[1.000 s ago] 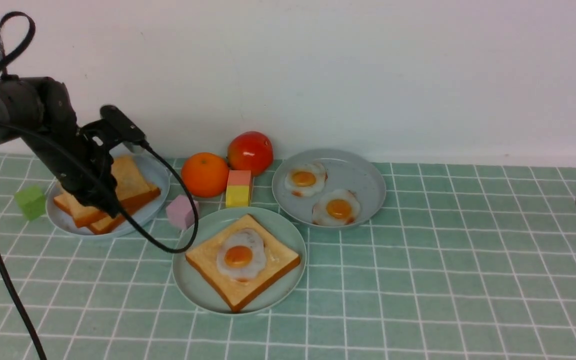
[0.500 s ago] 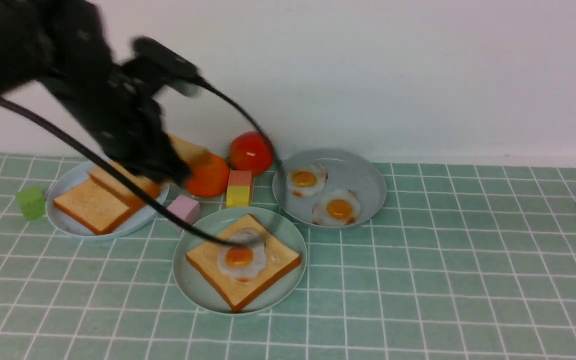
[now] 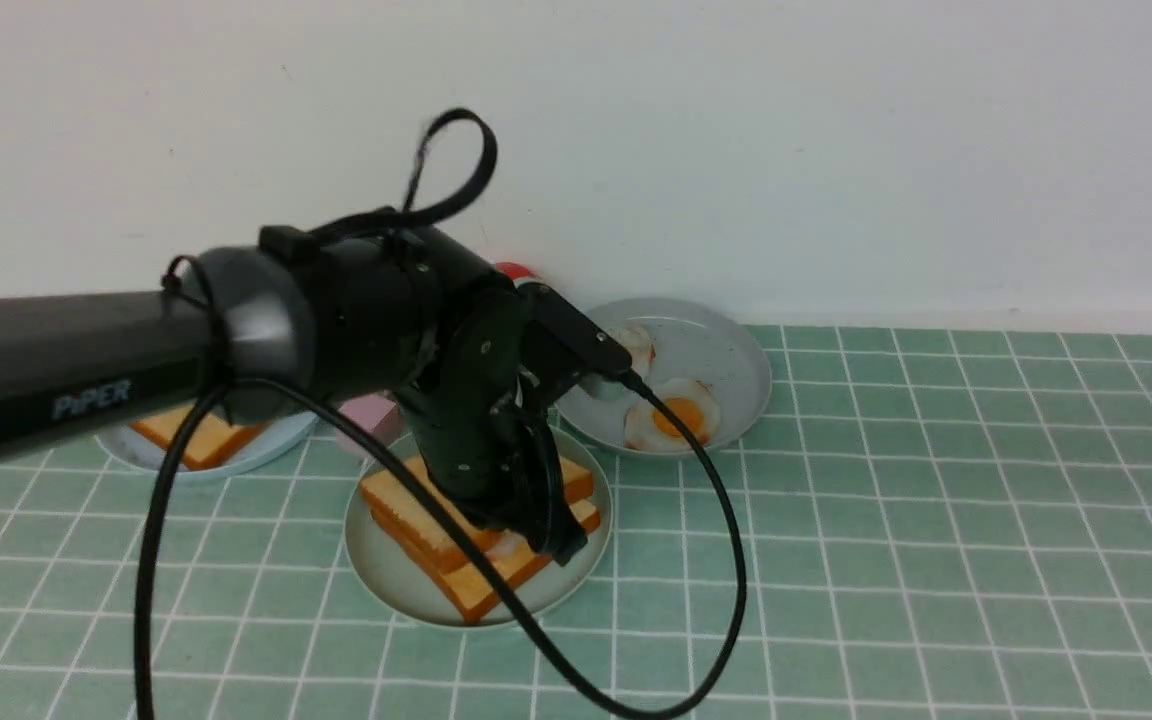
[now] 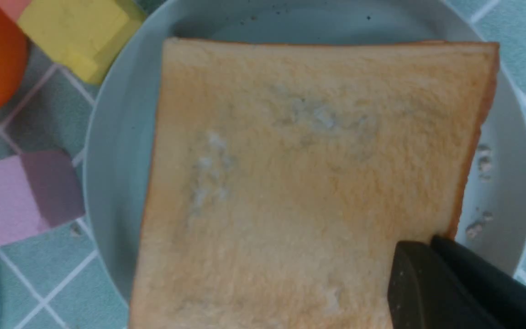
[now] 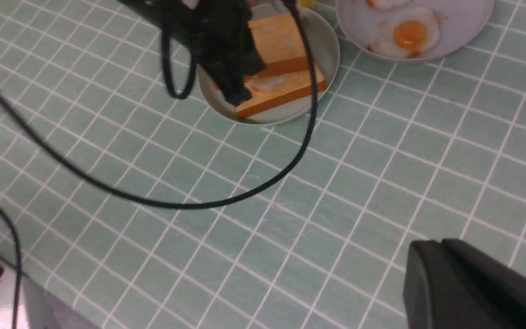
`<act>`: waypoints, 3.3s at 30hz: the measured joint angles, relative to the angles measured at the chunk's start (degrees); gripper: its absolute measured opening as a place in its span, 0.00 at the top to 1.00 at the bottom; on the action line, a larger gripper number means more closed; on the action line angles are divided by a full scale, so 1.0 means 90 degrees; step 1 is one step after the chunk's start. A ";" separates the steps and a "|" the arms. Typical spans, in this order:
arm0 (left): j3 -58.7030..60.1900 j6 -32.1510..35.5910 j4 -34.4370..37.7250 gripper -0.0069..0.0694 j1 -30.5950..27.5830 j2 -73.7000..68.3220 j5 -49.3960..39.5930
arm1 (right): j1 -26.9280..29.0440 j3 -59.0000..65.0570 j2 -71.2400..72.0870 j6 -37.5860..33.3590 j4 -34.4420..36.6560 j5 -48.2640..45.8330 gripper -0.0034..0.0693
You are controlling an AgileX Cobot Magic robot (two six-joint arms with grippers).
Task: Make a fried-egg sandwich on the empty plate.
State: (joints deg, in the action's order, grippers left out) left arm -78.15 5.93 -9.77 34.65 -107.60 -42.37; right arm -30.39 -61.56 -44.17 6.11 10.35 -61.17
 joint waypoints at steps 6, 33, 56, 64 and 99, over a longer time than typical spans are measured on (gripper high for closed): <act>0.0002 -0.0003 -0.0005 0.89 0.0000 -0.0061 -0.0005 | 0.0000 0.0000 0.0436 0.0000 0.0231 -0.0105 0.90; 0.3994 -0.0170 0.2318 0.93 0.0000 0.7276 0.1990 | 0.0000 0.0000 0.3093 0.0929 -0.1151 -0.1282 0.88; 0.8118 -0.0176 0.3150 0.93 0.0000 1.1161 0.4799 | 0.0000 0.4500 0.3540 0.1168 -0.1621 0.4387 0.85; 0.8118 -0.0176 0.3150 0.93 0.0000 1.1161 0.4394 | 0.0000 0.5588 0.3528 0.1168 -0.1621 0.4641 0.84; 0.8120 -0.0176 0.3150 0.92 0.0000 1.1161 0.4337 | 0.3140 0.6957 0.4972 -0.1095 -0.0915 0.4405 0.97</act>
State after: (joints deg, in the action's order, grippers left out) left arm -5.07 4.34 18.58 34.65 -7.16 -3.33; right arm -2.13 1.06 0.58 -3.75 2.12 -21.53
